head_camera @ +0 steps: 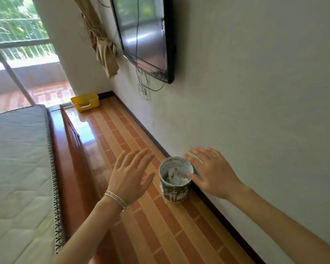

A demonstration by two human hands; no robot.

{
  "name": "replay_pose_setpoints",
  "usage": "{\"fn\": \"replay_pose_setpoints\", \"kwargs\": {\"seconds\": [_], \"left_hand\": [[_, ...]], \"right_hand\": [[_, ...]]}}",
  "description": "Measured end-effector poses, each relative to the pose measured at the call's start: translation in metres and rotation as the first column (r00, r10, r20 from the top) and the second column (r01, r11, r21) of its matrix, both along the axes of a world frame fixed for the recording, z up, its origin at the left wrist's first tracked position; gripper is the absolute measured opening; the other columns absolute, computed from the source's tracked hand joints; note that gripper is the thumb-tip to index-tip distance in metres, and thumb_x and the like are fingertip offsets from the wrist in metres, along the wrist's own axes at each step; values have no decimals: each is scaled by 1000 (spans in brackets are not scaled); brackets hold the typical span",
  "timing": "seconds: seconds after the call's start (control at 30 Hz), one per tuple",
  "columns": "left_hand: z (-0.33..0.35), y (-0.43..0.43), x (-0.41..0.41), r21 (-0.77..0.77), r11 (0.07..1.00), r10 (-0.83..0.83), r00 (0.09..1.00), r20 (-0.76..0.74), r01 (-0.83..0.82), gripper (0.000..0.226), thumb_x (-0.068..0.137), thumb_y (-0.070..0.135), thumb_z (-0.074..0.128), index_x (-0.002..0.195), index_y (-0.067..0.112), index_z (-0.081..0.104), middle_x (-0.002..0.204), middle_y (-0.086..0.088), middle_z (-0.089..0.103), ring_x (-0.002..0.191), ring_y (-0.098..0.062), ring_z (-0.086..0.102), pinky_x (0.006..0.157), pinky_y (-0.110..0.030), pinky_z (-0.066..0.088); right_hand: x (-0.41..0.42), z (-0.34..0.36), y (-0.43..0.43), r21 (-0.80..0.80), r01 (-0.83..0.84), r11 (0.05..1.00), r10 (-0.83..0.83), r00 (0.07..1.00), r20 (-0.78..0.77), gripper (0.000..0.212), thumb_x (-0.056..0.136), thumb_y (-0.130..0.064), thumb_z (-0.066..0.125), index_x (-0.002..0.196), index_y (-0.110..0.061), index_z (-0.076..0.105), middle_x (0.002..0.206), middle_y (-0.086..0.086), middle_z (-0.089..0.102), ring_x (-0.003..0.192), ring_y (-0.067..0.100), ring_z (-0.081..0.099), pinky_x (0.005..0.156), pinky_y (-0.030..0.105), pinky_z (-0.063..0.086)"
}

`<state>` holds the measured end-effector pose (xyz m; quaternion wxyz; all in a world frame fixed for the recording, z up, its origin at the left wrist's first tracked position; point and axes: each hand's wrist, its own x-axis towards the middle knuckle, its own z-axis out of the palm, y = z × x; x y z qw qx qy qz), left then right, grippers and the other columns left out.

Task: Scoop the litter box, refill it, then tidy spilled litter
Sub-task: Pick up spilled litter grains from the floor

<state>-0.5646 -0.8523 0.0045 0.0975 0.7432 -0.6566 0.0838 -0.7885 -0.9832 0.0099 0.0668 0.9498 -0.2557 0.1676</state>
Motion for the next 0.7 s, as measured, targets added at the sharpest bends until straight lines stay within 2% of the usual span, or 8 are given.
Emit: {"fn": "replay_pose_setpoints", "kwargs": {"seconds": [0.1, 0.2, 0.37, 0.5, 0.63, 0.7], "left_hand": [[7, 11, 65, -3, 998, 61, 998, 20, -61, 59, 93, 55, 21, 126, 24, 58, 124, 1, 62, 113, -25, 59, 98, -52, 43], [12, 16, 118, -32, 995, 99, 995, 22, -99, 50, 88, 49, 34, 122, 24, 61, 120, 3, 64, 109, -23, 60, 99, -48, 43], [9, 6, 184, -105, 978, 183, 983, 2, -182, 48, 86, 48, 40, 124, 25, 59, 123, 4, 61, 114, -21, 56, 100, -48, 41], [-6, -21, 228, -105, 962, 254, 967, -2, -253, 50, 84, 47, 40, 124, 25, 59, 126, 1, 60, 117, -25, 54, 101, -50, 39], [-23, -65, 276, -79, 938, 336, 942, -16, -337, 50, 85, 50, 40, 127, 28, 56, 129, 3, 57, 121, -24, 51, 103, -49, 36], [-24, -94, 301, -53, 926, 375, 927, -17, -375, 50, 86, 51, 40, 128, 28, 55, 130, 2, 57, 121, -24, 51, 102, -50, 38]], "right_hand": [[74, 2, -6, 20, -71, 997, 71, 997, 9, 51, 86, -47, 40, 127, -20, 52, 126, 4, 58, 117, 23, 54, 98, 43, 44], [138, 7, -14, 37, -123, 992, 122, 992, 22, 51, 87, -47, 37, 129, -21, 49, 129, 3, 56, 120, 22, 52, 101, 42, 42], [222, 11, -42, 23, -210, 977, 208, 976, 63, 44, 86, -36, 53, 126, -18, 52, 128, 6, 56, 119, 24, 53, 98, 43, 44], [280, -2, -77, 26, -270, 963, 269, 963, 33, 47, 89, -39, 39, 131, -20, 47, 134, 5, 51, 127, 25, 45, 104, 43, 38], [341, -21, -129, 59, -321, 945, 320, 947, 28, 50, 87, -37, 56, 134, -22, 45, 138, 4, 48, 131, 25, 41, 108, 46, 33], [373, -23, -160, 76, -344, 936, 345, 939, 11, 52, 86, -37, 59, 134, -23, 45, 138, 3, 48, 131, 24, 41, 107, 47, 34]]}}
